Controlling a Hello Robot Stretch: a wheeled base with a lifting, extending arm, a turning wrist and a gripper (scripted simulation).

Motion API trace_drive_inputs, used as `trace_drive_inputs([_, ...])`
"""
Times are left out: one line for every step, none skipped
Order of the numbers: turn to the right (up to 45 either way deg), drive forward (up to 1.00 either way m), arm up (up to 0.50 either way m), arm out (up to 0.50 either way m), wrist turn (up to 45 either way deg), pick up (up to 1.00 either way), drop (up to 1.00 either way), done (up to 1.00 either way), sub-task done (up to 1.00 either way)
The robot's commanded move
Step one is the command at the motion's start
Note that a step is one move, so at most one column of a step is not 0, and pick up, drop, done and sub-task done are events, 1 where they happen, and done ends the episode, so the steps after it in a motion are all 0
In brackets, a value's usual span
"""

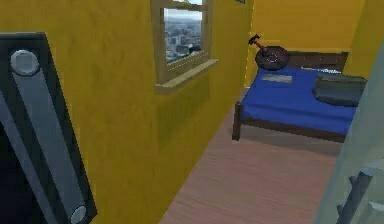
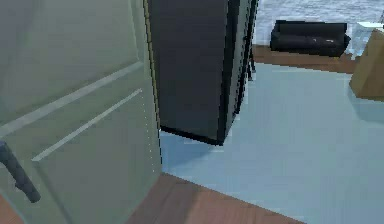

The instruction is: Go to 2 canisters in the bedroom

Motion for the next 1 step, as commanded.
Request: trace_drive_inputs([0.0, 0.45, 0.00, 0.00, 0.0, 0.00, 0.00, 0.00, 0.00])
